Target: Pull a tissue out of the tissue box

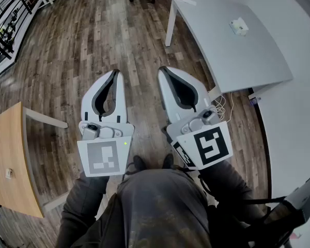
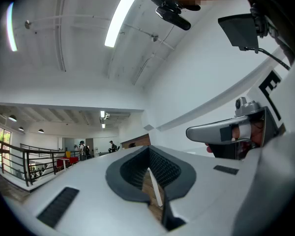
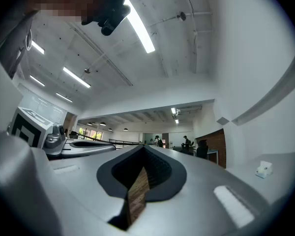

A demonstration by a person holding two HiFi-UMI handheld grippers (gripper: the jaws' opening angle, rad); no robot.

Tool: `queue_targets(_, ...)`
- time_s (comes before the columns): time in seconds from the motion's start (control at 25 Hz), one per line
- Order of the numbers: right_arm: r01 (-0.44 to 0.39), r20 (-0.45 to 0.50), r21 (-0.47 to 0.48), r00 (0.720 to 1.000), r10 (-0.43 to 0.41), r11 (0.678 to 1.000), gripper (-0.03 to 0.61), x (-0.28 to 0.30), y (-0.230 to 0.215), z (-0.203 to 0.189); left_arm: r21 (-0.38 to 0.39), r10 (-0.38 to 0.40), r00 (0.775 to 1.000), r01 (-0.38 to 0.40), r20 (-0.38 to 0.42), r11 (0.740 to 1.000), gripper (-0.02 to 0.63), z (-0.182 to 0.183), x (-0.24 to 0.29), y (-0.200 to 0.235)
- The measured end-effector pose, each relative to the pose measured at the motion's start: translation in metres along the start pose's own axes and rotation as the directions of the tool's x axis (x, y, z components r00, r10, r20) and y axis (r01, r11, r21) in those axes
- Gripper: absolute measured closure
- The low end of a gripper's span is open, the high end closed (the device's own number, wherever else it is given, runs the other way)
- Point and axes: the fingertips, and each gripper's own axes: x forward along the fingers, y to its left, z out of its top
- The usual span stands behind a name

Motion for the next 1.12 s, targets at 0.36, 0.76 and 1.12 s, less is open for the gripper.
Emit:
queue_targets(0.36,-0.026,-0.010,0.025,1.000,0.026,0.999,0.578,0.025,0.017,-0.009,-0.006,0.004,1.000,-0.004,-0.001,1.000,0.615,-0.011,-0.002,0.027)
queue_targets(0.76,0.030,-0.045,0.046,0.999,-0.028,0.998,0.577,0.068,0.018,-0.034,-0.047,-0.031,0.998,0.029,-0.049,0.998,0.615,-0.042,0.017,0.066)
queue_targets(1.12,0.134,-0.073,0.066,0.989,-0.130,0.989,0.577,0.115,-0.078,-0.079,-0.050,-0.136,0.985,0.132,-0.102,0.990,0.615,-0.096,0.124,0.054)
